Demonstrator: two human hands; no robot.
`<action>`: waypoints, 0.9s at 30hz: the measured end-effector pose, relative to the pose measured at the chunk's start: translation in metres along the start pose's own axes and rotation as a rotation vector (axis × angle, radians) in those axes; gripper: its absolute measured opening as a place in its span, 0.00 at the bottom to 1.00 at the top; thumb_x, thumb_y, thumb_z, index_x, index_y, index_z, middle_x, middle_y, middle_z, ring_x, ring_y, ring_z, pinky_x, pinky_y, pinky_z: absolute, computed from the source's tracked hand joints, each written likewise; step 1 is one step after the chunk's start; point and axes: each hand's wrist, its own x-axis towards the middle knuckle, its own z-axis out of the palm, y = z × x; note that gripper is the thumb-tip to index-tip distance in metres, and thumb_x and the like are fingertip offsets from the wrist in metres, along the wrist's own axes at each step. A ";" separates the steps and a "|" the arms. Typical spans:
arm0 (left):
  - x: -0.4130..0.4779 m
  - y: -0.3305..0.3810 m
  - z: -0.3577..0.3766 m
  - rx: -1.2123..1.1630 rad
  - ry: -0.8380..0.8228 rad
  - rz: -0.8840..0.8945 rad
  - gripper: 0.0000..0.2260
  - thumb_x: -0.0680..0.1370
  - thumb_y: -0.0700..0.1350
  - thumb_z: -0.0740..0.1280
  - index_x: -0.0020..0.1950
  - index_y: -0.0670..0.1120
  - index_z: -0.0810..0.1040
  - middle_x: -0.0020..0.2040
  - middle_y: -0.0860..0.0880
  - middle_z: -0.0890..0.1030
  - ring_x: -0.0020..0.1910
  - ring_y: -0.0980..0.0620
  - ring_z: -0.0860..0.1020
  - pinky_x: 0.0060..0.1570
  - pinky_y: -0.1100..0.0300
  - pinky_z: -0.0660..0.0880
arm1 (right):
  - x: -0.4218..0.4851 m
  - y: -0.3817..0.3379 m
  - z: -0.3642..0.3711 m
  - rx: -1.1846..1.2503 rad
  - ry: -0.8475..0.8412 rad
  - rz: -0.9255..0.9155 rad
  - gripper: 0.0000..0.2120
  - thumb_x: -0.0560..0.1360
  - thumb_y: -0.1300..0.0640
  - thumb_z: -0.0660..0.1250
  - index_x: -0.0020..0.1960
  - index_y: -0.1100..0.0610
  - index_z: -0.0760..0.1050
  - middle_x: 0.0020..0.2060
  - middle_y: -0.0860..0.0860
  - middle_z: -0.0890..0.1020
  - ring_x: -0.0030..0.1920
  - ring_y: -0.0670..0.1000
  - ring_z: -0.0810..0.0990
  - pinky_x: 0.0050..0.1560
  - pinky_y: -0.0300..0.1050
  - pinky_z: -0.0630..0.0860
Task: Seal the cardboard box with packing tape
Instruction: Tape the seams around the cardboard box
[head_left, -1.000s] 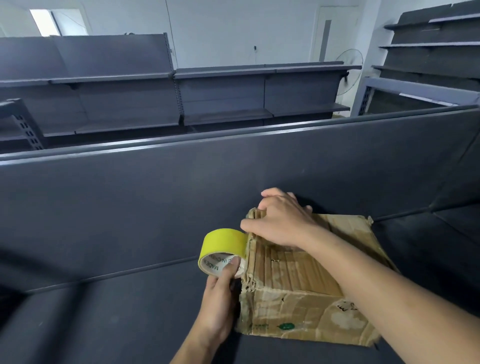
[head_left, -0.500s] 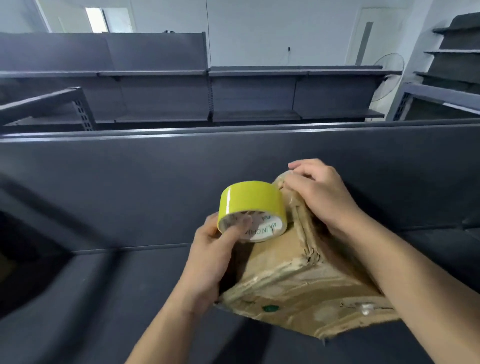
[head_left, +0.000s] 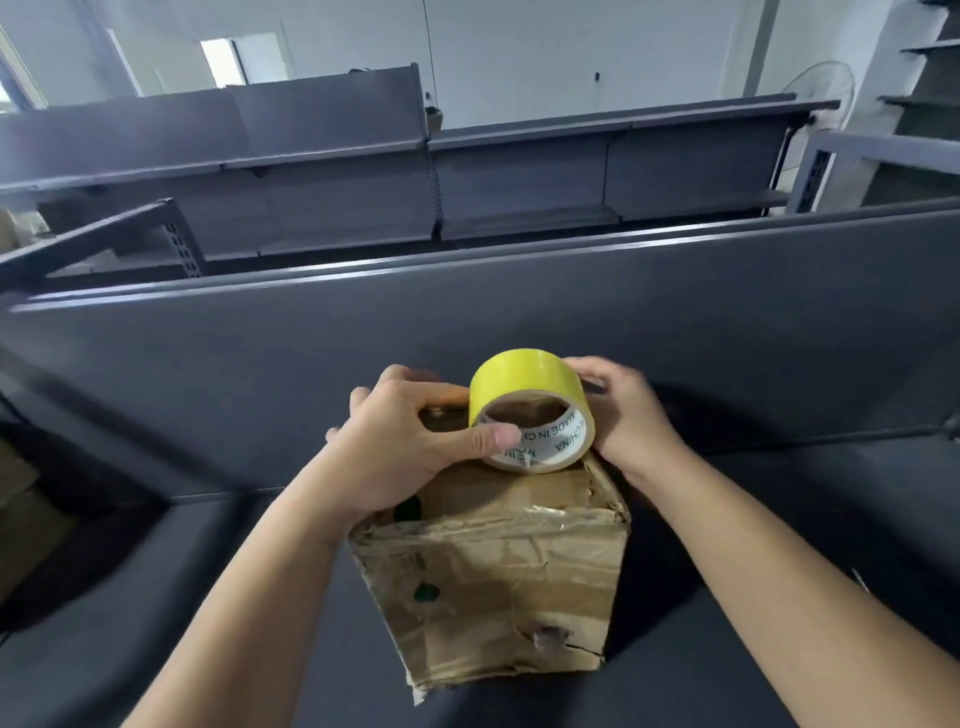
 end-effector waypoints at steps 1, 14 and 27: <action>0.001 0.007 0.005 -0.020 0.023 -0.027 0.29 0.52 0.85 0.65 0.48 0.76 0.80 0.62 0.63 0.70 0.69 0.50 0.65 0.72 0.40 0.65 | 0.003 -0.002 -0.006 0.014 -0.031 0.055 0.26 0.63 0.52 0.73 0.60 0.58 0.81 0.52 0.55 0.86 0.51 0.51 0.85 0.54 0.47 0.81; 0.015 0.040 0.049 -0.103 0.221 -0.076 0.08 0.74 0.60 0.69 0.51 0.62 0.82 0.48 0.63 0.85 0.52 0.58 0.82 0.57 0.47 0.79 | 0.012 0.027 -0.040 -0.379 -0.088 0.066 0.10 0.78 0.49 0.65 0.53 0.53 0.81 0.48 0.51 0.85 0.50 0.54 0.83 0.49 0.48 0.81; 0.002 0.019 0.043 -0.480 0.517 0.203 0.15 0.74 0.33 0.71 0.56 0.49 0.84 0.51 0.52 0.87 0.49 0.53 0.86 0.47 0.61 0.81 | 0.011 0.006 -0.039 -0.608 -0.160 0.092 0.17 0.85 0.47 0.54 0.59 0.59 0.73 0.59 0.58 0.79 0.59 0.60 0.77 0.54 0.50 0.74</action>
